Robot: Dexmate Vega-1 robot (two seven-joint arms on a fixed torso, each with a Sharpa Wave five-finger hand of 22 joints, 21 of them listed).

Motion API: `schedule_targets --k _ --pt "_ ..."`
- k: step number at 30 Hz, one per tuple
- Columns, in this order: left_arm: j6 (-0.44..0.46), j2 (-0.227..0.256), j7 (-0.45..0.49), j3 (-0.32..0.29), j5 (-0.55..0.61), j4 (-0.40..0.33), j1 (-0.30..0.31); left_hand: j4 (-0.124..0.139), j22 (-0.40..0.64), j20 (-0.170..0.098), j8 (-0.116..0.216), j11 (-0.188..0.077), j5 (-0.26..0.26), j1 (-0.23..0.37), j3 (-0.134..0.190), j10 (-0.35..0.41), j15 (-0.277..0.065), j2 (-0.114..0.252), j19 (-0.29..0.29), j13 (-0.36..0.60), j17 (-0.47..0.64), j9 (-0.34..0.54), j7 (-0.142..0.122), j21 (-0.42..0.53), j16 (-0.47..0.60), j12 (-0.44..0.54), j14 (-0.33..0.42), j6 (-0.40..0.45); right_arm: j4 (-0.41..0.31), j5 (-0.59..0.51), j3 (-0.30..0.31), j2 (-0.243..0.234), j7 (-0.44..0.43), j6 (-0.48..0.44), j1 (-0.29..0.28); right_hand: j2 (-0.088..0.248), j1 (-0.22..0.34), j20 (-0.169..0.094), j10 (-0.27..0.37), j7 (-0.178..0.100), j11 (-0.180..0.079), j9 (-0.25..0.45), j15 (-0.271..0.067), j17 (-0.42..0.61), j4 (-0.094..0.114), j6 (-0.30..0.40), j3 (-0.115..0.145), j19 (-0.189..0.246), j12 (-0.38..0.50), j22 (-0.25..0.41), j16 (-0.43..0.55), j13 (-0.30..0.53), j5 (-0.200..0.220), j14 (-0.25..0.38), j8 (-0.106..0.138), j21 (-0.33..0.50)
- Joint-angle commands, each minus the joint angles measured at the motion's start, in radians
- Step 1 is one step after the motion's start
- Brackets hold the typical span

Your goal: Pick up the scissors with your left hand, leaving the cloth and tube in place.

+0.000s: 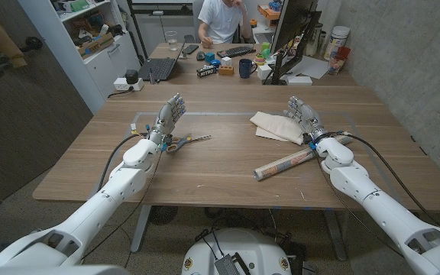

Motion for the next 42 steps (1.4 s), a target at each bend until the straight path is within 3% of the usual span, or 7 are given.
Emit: schedule_targets --k 1,6,13,27,32,35,42 --pt "0.015 0.007 0.004 -0.001 -0.004 -0.012 0.009 0.000 0.004 0.009 0.006 0.006 0.004 0.010 0.008 -0.002 0.008 0.001 -0.003 0.003 0.002 0.005 0.019 0.007 0.004 0.006 -0.001 0.002 -0.002 -0.002 -0.003 0.003 -0.006 -0.006 -0.003 -0.001 0.007 0.001 0.009 -0.001 0.001 0.004 -0.001 0.005 0.001 0.011 0.005 0.006 0.006 0.003 0.007 0.005 0.006 0.006 0.008 0.004" --pt "0.031 0.017 0.061 0.004 0.036 -0.035 0.014 -0.002 0.004 0.009 0.006 0.002 0.004 0.011 0.009 0.001 0.008 0.003 -0.003 0.003 0.002 0.005 0.017 0.007 0.005 0.007 0.000 0.004 0.000 -0.006 -0.004 0.007 -0.010 -0.002 0.000 0.000 0.007 0.002 0.009 -0.001 0.001 0.004 0.001 0.004 0.000 0.012 0.004 0.005 0.006 0.003 0.007 0.005 0.006 0.007 0.008 0.004" --pt "0.038 0.036 0.064 0.007 0.053 -0.058 0.020 -0.012 0.004 0.015 0.008 0.001 0.006 0.026 0.016 0.009 0.005 0.015 0.000 0.003 0.001 0.005 0.014 0.008 0.008 0.010 0.009 0.007 -0.002 -0.010 -0.006 0.007 -0.014 0.001 -0.006 0.001 0.005 0.002 0.011 -0.003 0.001 0.004 -0.003 0.004 0.001 0.012 0.003 0.004 0.007 0.003 0.008 0.005 0.006 0.008 0.008 0.004" --pt "0.160 0.174 0.168 0.002 0.166 -0.256 0.093 -0.062 0.003 0.022 0.013 -0.010 0.009 0.105 0.057 0.024 0.005 0.068 0.006 0.003 -0.001 0.006 0.011 0.010 0.010 0.016 0.023 0.011 0.028 -0.011 -0.017 0.025 0.002 0.034 -0.024 0.003 0.004 0.003 0.015 -0.004 0.000 0.004 -0.002 0.003 0.002 0.015 0.001 0.003 0.009 0.003 0.009 0.004 0.006 0.009 0.009 0.004" --pt "0.274 0.241 0.254 0.009 0.256 -0.361 0.119 -0.101 0.003 0.031 0.021 -0.011 0.012 0.166 0.085 0.044 0.002 0.101 0.011 0.004 -0.001 0.008 0.008 0.011 0.014 0.022 0.045 0.033 0.026 -0.019 -0.020 0.027 -0.003 0.038 -0.024 0.003 0.003 0.002 0.016 -0.006 -0.001 0.004 -0.002 0.003 0.002 0.016 0.000 0.003 0.009 0.003 0.009 0.004 0.007 0.009 0.010 0.003" --pt "0.345 0.275 0.268 0.004 0.270 -0.408 0.129 -0.134 0.003 0.028 0.033 -0.034 0.018 0.233 0.110 0.098 -0.010 0.123 0.027 0.009 -0.002 0.010 0.000 0.016 0.021 0.042 0.082 0.078 0.023 -0.023 -0.022 0.028 -0.007 0.041 -0.025 0.004 0.003 0.003 0.016 -0.007 -0.001 0.004 -0.003 0.003 0.002 0.018 0.000 0.003 0.009 0.003 0.010 0.004 0.007 0.010 0.010 0.003" --pt "0.402 0.320 0.301 -0.012 0.307 -0.465 0.155 -0.154 0.003 0.026 0.046 -0.064 0.026 0.319 0.132 0.159 -0.024 0.125 0.037 0.024 -0.001 0.012 -0.009 0.016 0.026 0.067 0.128 0.138 0.029 -0.042 -0.021 0.035 -0.014 0.075 -0.018 0.005 0.003 0.003 0.018 -0.009 -0.001 0.004 -0.004 0.002 0.002 0.022 -0.001 0.003 0.009 0.003 0.011 0.004 0.007 0.012 0.012 0.004"
